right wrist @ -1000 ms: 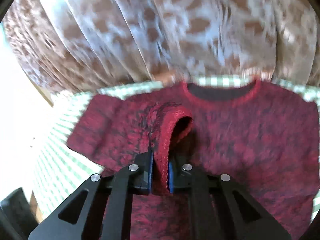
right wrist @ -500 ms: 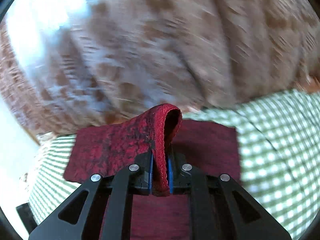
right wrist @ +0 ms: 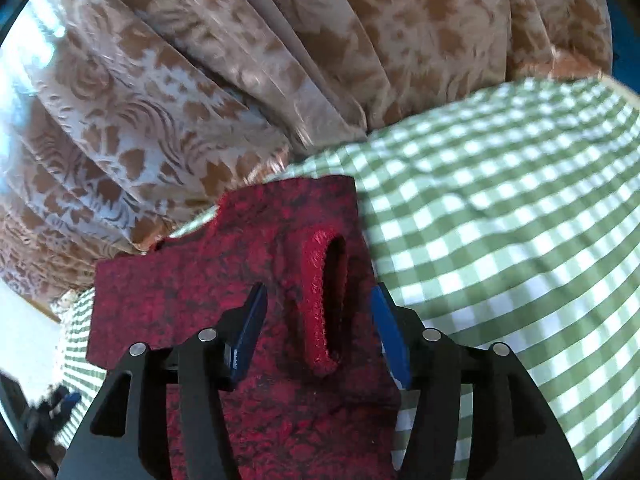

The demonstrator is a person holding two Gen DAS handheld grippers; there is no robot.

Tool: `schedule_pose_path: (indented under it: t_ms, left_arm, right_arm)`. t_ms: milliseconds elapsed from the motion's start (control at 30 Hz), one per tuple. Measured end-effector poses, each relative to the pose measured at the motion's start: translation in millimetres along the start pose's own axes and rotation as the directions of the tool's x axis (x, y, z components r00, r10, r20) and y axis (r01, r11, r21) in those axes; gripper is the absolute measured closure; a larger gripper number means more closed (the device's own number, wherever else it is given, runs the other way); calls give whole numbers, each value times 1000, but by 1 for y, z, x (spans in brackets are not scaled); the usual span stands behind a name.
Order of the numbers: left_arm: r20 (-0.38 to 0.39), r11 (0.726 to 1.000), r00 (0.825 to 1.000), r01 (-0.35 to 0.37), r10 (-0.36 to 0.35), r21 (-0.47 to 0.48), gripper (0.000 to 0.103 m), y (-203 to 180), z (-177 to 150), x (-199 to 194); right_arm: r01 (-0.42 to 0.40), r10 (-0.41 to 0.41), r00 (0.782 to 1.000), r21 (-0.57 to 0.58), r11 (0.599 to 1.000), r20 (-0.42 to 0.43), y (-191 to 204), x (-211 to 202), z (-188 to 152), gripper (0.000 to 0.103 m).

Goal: Fold small clothes

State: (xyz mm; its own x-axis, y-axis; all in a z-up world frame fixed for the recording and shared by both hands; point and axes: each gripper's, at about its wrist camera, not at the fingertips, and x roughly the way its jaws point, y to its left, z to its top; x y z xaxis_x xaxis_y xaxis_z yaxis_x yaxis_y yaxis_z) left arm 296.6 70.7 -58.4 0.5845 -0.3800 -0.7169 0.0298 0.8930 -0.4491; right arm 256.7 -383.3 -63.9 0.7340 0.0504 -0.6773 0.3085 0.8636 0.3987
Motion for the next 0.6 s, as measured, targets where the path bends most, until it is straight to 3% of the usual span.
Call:
schedule_pose_path:
  t_ms: [133, 300, 333, 367, 400, 467, 600]
  left_arm:
    - [-33, 999, 999, 17, -19, -40, 22, 2, 32, 31]
    - [-102, 996, 994, 35, -44, -83, 23, 5, 60, 73]
    - [-118, 995, 991, 48, -58, -89, 31, 4, 64, 82]
    - [-139, 995, 988, 55, -67, -88, 64, 4, 65, 91]
    - [-159, 996, 985, 55, -66, -76, 73, 2, 63, 97]
    - [-109, 999, 994, 19, -24, -47, 82, 1, 58, 92]
    - [-82, 997, 996, -48, 43, -59, 82, 16, 47, 90]
  right_arm:
    - [-19, 21, 999, -61, 998, 40, 17, -15, 4, 49]
    - [-20, 22, 1000, -114, 993, 15, 32, -1, 7, 49]
    - [-19, 19, 1000, -119, 993, 6, 33, 4, 6, 49]
    - [-15, 15, 1000, -125, 992, -6, 35, 10, 5, 49]
    - [-14, 12, 1000, -127, 992, -13, 36, 15, 3, 49]
    - [-12, 8, 999, -125, 992, -33, 38, 27, 0, 49]
    - [-22, 8, 996, -165, 986, -87, 54, 59, -11, 49]
